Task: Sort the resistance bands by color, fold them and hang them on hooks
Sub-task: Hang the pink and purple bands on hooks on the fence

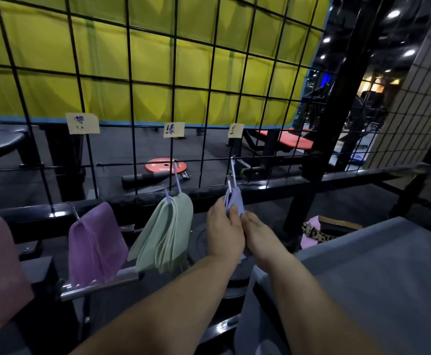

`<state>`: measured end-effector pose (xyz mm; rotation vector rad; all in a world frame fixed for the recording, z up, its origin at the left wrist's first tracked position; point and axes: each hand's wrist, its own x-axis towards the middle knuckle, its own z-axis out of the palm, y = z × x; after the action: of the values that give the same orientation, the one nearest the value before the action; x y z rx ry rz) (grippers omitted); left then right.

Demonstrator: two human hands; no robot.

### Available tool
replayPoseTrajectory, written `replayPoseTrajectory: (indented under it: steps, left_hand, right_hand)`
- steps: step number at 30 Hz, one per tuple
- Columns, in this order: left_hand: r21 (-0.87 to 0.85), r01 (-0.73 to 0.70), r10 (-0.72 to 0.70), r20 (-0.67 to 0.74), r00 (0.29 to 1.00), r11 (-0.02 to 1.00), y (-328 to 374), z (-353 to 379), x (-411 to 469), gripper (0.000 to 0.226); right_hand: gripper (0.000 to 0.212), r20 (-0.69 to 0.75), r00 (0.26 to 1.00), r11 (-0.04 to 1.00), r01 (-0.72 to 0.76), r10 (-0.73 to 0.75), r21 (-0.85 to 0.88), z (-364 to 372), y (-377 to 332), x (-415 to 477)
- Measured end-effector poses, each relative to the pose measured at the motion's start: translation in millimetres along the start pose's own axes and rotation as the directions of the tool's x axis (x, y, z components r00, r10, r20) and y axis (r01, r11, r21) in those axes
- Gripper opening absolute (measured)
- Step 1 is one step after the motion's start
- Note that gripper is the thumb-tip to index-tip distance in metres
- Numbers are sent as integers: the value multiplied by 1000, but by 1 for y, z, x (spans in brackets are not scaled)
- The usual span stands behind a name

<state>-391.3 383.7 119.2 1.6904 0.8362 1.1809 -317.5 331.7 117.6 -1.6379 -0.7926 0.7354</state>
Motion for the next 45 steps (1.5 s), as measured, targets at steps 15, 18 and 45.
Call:
replayPoseTrajectory:
  steps: [15, 18, 45]
  left_hand:
    - [132, 131, -128, -31, 991, 983, -35, 5, -27, 31]
    - [120, 113, -108, -48, 993, 986, -43, 6, -39, 27]
    - [317, 68, -140, 211, 967, 946, -36, -24, -60, 32]
  right_hand:
    - [26, -12, 999, 996, -35, 34, -77, 12, 29, -12]
    - [27, -36, 998, 994, -49, 46, -96, 16, 38, -17]
    - [25, -95, 994, 998, -46, 50, 44, 24, 54, -37]
